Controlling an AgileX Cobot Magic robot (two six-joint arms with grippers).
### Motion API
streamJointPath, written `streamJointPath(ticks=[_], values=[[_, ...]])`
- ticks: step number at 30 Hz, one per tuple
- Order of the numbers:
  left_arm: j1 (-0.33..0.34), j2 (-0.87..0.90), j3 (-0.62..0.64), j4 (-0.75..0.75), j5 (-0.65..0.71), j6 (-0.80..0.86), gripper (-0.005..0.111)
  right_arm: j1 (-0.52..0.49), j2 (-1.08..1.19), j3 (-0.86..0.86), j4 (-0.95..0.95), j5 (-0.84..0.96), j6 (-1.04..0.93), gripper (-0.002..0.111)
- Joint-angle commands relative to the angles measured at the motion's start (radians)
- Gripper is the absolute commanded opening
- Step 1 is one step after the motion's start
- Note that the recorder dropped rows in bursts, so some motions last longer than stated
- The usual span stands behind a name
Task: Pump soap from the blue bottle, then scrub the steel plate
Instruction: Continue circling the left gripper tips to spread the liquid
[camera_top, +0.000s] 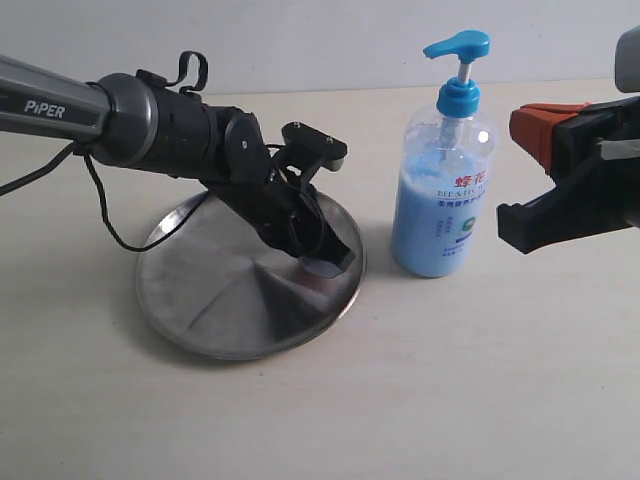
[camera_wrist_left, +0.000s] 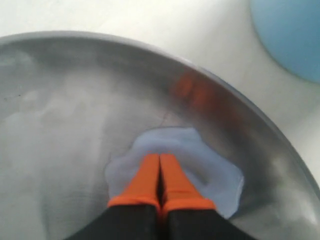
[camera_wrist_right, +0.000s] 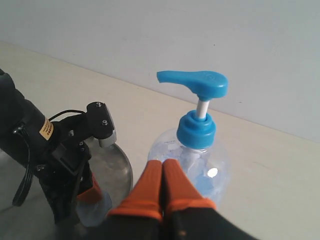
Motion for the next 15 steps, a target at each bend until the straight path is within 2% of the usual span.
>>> streamJointPath(ticks=[1, 10, 15], values=[[0.004, 0.028, 0.016, -0.03, -0.022, -0.01, 0.0, 0.0, -0.005, 0.005, -0.009, 0.001, 0.002, 0.0], [-0.005, 0.028, 0.016, -0.088, -0.028, 0.003, 0.0, 0.0, -0.005, 0.005, -0.009, 0.001, 0.002, 0.0], [-0.014, 0.028, 0.016, -0.095, 0.039, 0.015, 0.0, 0.0, -0.005, 0.005, -0.009, 0.001, 0.002, 0.0]])
